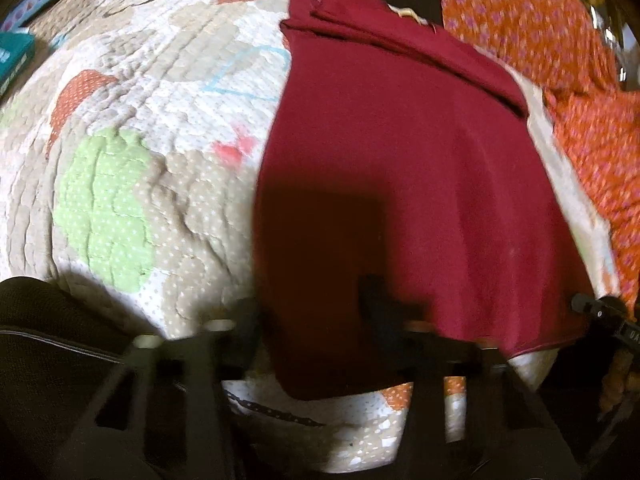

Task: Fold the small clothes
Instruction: 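Grasp the shirt hem with the right gripper and lift it toward the collar, then fold the held hem over toward the collar with the right gripper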

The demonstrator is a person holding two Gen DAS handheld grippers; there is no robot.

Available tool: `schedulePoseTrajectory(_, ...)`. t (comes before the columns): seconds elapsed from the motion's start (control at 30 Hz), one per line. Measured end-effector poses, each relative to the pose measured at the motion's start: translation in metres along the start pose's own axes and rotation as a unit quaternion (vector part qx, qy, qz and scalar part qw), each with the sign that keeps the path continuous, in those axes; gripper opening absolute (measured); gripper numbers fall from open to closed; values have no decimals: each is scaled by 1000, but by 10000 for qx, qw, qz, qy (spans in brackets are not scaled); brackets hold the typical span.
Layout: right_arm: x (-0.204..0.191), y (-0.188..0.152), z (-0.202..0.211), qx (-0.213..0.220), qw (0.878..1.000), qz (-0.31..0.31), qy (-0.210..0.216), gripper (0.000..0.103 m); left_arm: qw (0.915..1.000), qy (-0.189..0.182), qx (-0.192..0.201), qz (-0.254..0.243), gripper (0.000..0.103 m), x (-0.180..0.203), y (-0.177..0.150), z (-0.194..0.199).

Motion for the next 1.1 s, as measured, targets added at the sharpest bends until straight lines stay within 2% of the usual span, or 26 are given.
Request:
schedulePoseTrajectory(0.1, -10, 15, 14, 261, 9992, 1, 303, 9, 9987, -425, -82, 257, 12, -3, 6, 6)
schedulePoseTrajectory(0.27, -20, 52, 39, 795, 9934, -149, 816, 9, 9972, -651, 129, 336, 10, 3, 29, 28)
schedulePoseTrajectory(0.37, -22, 79, 46, 1035, 9903, -148, 916, 9, 9949, -874, 360, 356, 10, 12, 60, 45)
schedulePoseTrajectory(0.57, -21, 153, 49, 1492, 9851, -91, 847, 9, 9927, -947, 677, 307, 10, 26, 135, 46)
schedulePoseTrajectory(0.77, 1, 229, 38, 1847, 9787, -404, 806, 9, 9923, -807, 936, 113, 10, 45, 228, 22)
schedulePoseTrajectory(0.9, 22, 283, 23, 2007, 9765, -523, 591, 9, 9927, -661, 991, 174, 10, 49, 294, -13)
schedulePoseTrajectory(1.1, 53, 357, -15, 2132, 9740, -715, 284, 9, 9946, -228, 960, 319, 9, 34, 353, -68)
Point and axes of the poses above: each gripper's, at about its wrist camera, not at the fingertips, and z roughly against the way its jaws point, x to its right, y to its top, the point moved 9 cm from there along -z, roughly the way its jaws point
